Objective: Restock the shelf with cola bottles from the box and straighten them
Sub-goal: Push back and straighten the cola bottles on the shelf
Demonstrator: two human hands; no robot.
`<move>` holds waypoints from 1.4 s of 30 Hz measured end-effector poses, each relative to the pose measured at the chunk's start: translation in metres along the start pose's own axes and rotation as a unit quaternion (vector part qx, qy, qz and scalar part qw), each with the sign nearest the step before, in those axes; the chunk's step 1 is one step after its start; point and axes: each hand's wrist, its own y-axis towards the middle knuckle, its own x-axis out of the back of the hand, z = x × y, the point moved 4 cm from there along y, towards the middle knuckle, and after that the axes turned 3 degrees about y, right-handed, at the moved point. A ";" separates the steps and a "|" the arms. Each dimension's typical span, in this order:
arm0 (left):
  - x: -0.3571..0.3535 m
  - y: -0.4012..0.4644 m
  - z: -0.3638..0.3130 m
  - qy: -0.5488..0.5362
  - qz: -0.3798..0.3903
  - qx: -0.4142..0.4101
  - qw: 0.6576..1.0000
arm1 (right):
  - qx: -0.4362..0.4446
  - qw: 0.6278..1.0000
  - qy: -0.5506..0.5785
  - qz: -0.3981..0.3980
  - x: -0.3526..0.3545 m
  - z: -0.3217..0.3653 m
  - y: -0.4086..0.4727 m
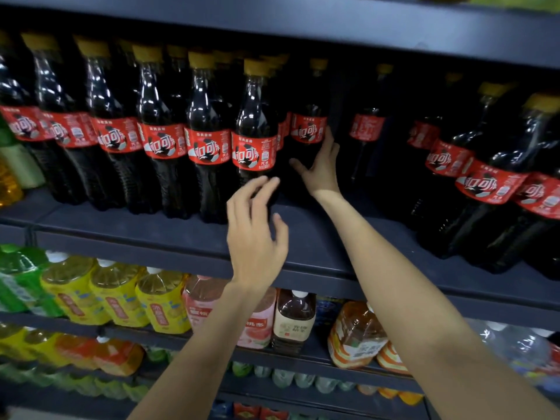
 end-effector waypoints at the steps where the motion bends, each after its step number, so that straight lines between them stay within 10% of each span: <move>1: -0.004 0.003 -0.013 -0.034 0.006 -0.033 0.999 | 0.006 1.000 -0.014 0.006 0.007 -0.001 -0.002; 4: -0.036 0.020 -0.039 -0.134 0.079 -0.070 0.985 | 0.042 0.997 -0.054 -0.047 0.048 -0.009 -0.010; 8: -0.118 0.055 -0.042 -0.192 0.199 0.086 0.957 | 0.045 0.982 -0.101 -0.155 0.095 -0.035 -0.004; 16: -0.209 0.097 -0.033 -0.303 0.331 0.273 0.851 | -0.022 0.999 -0.029 -0.003 0.076 -0.069 0.023; 25: -0.111 0.058 -0.036 -0.187 0.220 0.115 0.951 | -0.046 0.993 0.110 0.020 0.082 -0.040 -0.022; 29: -0.082 0.057 -0.035 -0.157 0.179 0.141 0.961 | -0.047 0.982 0.145 0.116 0.058 -0.025 -0.034; 42: -0.067 0.052 -0.020 -0.046 0.203 0.132 0.969 | -0.007 0.995 0.095 0.020 0.019 0.017 -0.052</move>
